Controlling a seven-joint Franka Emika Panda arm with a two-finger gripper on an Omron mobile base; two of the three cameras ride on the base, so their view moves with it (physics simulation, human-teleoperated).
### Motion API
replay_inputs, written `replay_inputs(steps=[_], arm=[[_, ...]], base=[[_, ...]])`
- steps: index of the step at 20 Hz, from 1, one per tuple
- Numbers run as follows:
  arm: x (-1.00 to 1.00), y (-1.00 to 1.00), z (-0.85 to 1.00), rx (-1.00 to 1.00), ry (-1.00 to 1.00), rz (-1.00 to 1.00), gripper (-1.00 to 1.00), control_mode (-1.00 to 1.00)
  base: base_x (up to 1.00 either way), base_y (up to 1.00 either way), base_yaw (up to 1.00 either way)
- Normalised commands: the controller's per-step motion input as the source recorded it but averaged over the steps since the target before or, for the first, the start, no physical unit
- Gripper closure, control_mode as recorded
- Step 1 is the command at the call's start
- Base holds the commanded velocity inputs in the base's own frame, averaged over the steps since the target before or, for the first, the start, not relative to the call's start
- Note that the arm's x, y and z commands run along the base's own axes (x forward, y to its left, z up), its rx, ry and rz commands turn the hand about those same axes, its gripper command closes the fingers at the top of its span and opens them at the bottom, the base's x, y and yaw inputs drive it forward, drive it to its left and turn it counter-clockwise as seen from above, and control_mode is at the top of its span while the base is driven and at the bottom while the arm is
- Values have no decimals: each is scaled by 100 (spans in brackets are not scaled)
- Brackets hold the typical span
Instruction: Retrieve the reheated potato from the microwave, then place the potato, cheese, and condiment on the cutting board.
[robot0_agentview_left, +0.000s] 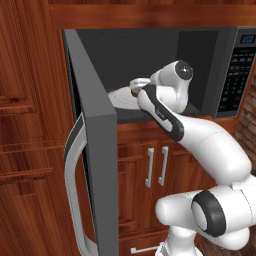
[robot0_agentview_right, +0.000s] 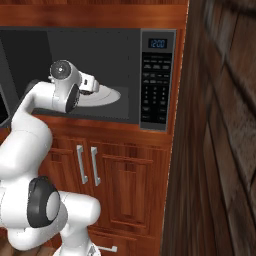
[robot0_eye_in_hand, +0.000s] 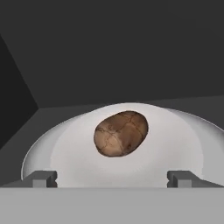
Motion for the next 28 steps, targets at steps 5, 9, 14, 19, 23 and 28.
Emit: replay_inputs(steps=[5,9,14,19,23,28], arm=[[36,4,0,0,3,0,-100,-100],[23,15,-1,0,0,0,-100,-100],[23,10,-5,0,0,0,-100,-100],[21,1,-1,0,2,0,-100,-100],[9,0,-1,0,4,-2,-100,-100],[1,1,-5,0,3,-3,-100,-100]], base=[[0,0,0],[0,0,0],[0,0,0],[0,0,0],[0,0,0],[0,0,0]])
